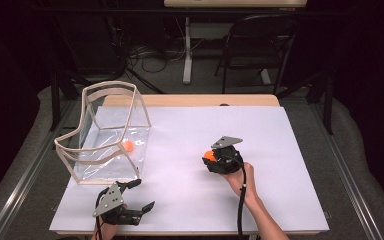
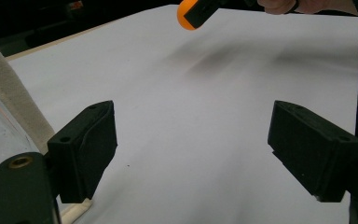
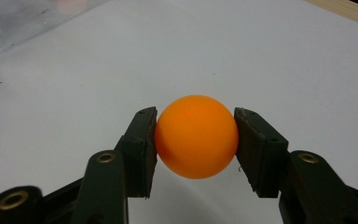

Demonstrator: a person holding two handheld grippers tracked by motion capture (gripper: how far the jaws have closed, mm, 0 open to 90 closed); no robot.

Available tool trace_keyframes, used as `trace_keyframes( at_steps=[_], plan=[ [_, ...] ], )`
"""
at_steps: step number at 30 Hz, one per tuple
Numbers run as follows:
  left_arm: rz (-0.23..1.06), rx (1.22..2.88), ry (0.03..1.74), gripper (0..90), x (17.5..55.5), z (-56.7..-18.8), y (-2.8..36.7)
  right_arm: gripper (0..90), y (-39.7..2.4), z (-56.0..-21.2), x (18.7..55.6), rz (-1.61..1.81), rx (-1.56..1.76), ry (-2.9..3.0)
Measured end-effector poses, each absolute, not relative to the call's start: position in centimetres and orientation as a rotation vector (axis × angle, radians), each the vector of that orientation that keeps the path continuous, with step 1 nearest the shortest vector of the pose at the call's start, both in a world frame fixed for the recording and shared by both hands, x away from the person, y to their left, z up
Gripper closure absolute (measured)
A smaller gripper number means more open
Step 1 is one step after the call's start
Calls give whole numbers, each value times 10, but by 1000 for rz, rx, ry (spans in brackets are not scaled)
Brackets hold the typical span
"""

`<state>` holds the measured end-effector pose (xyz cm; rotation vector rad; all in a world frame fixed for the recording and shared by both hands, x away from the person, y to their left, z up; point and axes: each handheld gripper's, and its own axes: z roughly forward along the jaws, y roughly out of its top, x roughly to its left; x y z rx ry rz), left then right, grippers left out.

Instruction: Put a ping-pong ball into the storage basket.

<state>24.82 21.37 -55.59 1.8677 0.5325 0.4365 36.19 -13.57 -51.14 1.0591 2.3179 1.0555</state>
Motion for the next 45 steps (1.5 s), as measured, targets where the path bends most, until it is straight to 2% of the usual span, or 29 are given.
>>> trace_keyframes(
  at_steps=[45],
  plan=[
    [436, 1864, 535, 157, 248, -556, 215, 511, -75, -508, 391, 1099, 944, 2377]
  ],
)
